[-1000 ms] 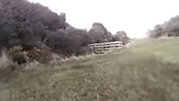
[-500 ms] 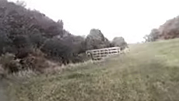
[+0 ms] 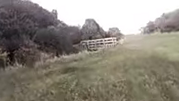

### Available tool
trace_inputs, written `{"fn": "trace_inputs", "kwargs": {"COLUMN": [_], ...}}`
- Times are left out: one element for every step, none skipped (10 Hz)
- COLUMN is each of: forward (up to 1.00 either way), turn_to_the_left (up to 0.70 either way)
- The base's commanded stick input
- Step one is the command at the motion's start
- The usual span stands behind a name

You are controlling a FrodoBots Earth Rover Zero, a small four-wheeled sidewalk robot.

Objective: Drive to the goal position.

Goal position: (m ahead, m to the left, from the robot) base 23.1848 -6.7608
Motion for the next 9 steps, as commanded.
{"fn": "trace_inputs", "kwargs": {"forward": [0.0,0.0,0.0,0.0,0.0,0.0,0.0,0.0,0.0], "turn_to_the_left": [-0.7,-0.7,-0.7,-0.7,-0.7,-0.7,-0.7,-0.7,-0.7]}}
